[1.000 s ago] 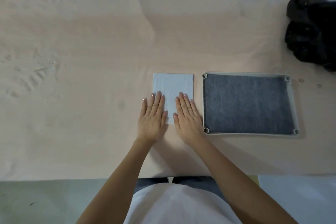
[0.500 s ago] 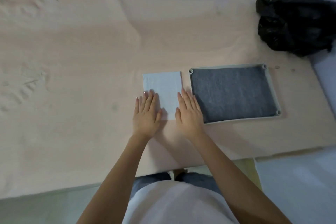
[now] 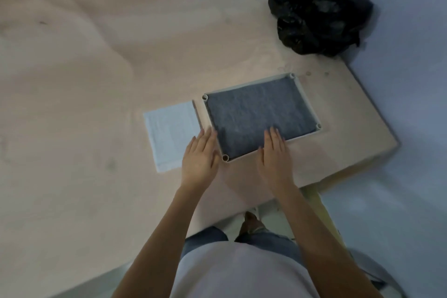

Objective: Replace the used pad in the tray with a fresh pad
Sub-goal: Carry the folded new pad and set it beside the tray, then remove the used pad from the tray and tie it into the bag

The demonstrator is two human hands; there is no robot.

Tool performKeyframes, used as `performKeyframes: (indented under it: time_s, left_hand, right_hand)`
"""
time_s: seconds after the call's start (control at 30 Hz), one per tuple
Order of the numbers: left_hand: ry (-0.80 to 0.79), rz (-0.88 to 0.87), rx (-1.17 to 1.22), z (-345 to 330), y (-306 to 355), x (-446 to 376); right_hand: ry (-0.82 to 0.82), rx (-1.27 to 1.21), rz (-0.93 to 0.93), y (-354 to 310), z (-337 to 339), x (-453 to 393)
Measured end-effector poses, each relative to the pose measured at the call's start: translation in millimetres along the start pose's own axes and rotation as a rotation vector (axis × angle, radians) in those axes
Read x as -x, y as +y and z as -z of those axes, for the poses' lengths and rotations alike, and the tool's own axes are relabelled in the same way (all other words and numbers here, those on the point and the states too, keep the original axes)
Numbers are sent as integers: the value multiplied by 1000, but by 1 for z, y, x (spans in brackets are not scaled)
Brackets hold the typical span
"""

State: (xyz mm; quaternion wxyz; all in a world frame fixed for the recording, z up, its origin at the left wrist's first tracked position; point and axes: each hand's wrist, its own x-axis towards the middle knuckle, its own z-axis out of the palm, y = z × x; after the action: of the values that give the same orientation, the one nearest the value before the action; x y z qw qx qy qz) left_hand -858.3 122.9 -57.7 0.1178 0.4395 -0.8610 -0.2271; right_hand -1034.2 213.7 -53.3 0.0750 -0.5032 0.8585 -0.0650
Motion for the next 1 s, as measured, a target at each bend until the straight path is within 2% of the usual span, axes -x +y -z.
performKeyframes:
  time_s: [0.27, 0.43, 0.6, 0.77, 1.0]
  left_hand:
    - [-2, 31, -97, -28, 39, -24]
    - [7, 213, -218, -54, 67, -30]
    - [39, 403, -298, -73, 83, -36]
    - [49, 480, -290, -76, 88, -35]
    - [60, 482, -287, -67, 84, -36]
  right_hand:
    - [13, -51, -81, 62, 8, -33]
    - [62, -93, -68, 109, 22, -65]
    - [-7, -63, -13, 153, 29, -99]
    - [-91, -95, 38, 157, 25, -107]
    - [-93, -111, 40, 146, 18, -108]
